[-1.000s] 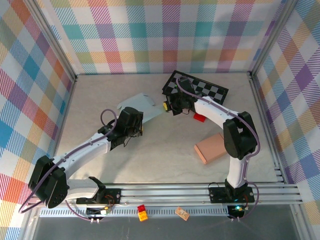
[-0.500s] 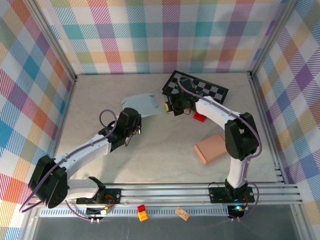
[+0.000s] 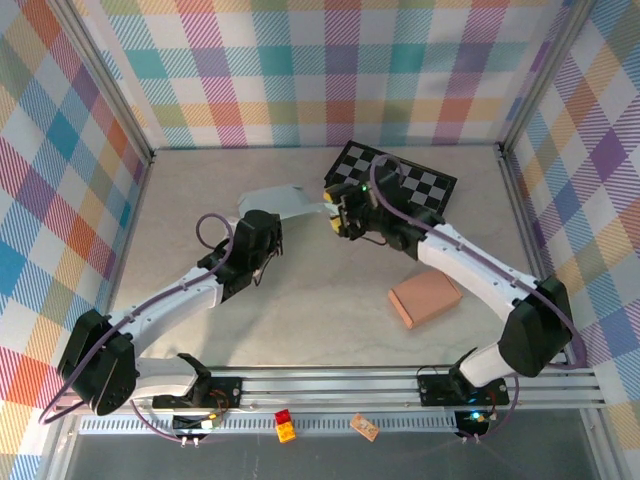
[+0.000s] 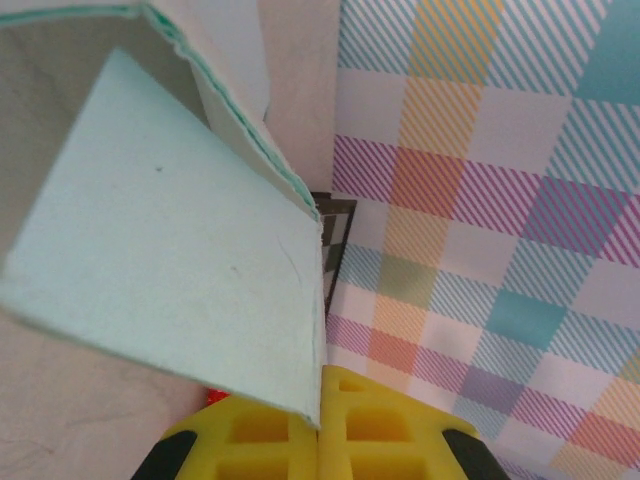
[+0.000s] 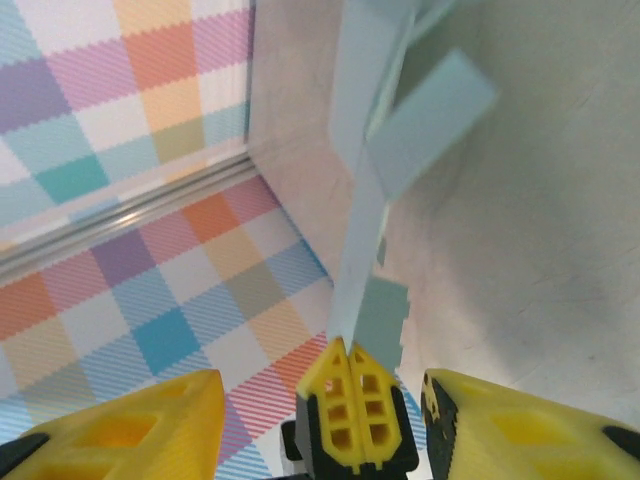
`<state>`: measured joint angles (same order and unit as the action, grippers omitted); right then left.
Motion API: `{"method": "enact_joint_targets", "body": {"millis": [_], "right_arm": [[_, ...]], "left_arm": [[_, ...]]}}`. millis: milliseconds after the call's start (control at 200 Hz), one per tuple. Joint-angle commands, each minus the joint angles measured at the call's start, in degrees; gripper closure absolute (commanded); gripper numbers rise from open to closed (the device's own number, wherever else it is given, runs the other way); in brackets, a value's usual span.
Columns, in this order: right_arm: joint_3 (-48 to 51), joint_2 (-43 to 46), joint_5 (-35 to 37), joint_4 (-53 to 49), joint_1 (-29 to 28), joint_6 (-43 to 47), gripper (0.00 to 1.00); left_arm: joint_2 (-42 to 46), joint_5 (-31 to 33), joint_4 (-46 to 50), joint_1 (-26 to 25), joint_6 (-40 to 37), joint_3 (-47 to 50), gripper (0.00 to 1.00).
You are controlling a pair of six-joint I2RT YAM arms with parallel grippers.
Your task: Fold the paper box
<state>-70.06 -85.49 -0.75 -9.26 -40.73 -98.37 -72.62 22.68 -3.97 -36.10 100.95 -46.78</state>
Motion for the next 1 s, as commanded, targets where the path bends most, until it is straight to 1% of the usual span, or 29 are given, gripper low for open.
{"method": "enact_joint_targets", "body": {"millis": [0,70,100,145,175,220,325,425,510,665,770,880,940,995], "right_arm": [[1.9,-5.0,4.7,11.6,-3.1,-2.2,0.46],[0.7,-7.3,4.3,14.1,-3.8,-1.3,0.48],[0.5,-8.0,4.3,15.0,-3.7,-1.3,0.48],[0.5,-8.8,4.7,17.1,-3.8,-0.4,0.49],[-0.4,-9.7,4.2,16.6,-3.7,0.4,0.51],[-1.5,-10.8,3.1,16.2,-3.7,0.9,0.53],[-2.1,-13.1,1.5,19.2,-3.9,1.6,0.59],[-2.3,-13.0,2.4,21.1,-4.0,4.2,0.6],[-2.1,-12.3,2.6,22.8,-4.0,6.4,0.63],[-1.1,-10.9,1.8,21.6,-4.1,6.9,0.65],[0.0,-9.0,1.7,19.2,-4.2,6.6,0.68],[0.5,-6.3,2.4,15.7,-4.7,6.9,0.68],[1.1,-5.7,2.5,16.2,-4.9,6.7,0.66],[1.5,-6.1,2.7,16.5,-5.0,6.2,0.62]], "left_arm": [[-0.8,1.2,-4.6,-0.3,0.4,-1.0,1.0],[-0.9,0.7,-5.7,-0.4,0.7,-0.8,1.0],[-0.3,1.5,-5.6,-0.4,0.9,-0.3,1.0],[1.0,2.7,-4.0,-0.4,2.0,0.2,1.0],[1.5,2.8,-3.3,-0.3,2.5,0.4,1.0],[1.9,2.2,-3.3,-0.2,2.9,0.6,1.0],[2.0,0.4,-5.2,-0.1,3.7,1.3,1.0],[2.2,-0.4,-5.6,-0.1,4.4,1.5,1.0],[2.6,-0.5,-4.4,-0.1,5.1,1.6,1.0],[2.4,-0.1,-4.2,-0.1,6.1,1.8,1.0],[2.7,0.6,-3.4,0.1,6.7,1.4,1.0],[2.2,0.9,-4.3,0.5,7.1,1.7,1.0],[1.8,0.9,-4.9,0.6,7.3,1.5,1.0],[1.3,0.4,-4.9,0.5,7.2,1.1,1.0]]}}
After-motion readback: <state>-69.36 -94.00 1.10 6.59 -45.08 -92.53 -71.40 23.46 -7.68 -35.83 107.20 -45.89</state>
